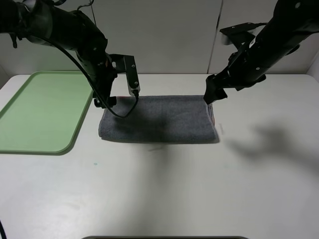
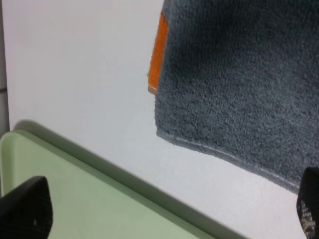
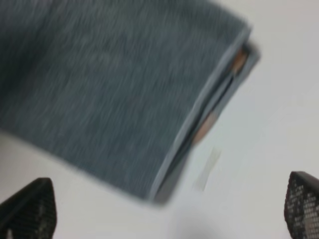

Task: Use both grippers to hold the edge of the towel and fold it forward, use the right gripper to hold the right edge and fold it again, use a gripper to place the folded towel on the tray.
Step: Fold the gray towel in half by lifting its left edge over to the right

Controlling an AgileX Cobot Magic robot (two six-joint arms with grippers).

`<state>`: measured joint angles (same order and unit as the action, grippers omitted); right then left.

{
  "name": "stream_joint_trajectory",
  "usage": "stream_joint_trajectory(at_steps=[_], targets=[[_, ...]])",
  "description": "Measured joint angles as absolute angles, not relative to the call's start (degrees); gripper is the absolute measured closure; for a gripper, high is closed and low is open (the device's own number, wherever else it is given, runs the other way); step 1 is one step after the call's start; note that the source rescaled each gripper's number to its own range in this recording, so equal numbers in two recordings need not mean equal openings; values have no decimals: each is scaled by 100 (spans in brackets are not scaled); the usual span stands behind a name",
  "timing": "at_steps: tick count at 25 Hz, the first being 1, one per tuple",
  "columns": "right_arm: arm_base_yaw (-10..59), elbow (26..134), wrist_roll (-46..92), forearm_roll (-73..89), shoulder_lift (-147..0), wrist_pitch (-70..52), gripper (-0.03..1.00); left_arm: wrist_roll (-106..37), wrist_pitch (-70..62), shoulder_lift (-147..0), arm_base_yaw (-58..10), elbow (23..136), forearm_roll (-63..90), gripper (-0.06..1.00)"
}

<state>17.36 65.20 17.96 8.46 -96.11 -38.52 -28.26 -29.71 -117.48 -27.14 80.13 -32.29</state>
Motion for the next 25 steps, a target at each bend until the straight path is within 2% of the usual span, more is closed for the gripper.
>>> stream_joint_trajectory(at_steps=[6, 16, 25], targets=[[1736, 6190, 1378, 823, -8494, -5130, -3, -2777, -2971, -11748, -2714, 8013, -3229, -5], [1736, 4497, 580, 393, -5538, -5327, -3, -2764, -2971, -11748, -2714, 8013, -3229, -5], [1736, 3682, 285, 374, -2236, -5341, -3, -2764, -2971, -11748, -2714, 8013, -3229, -5]])
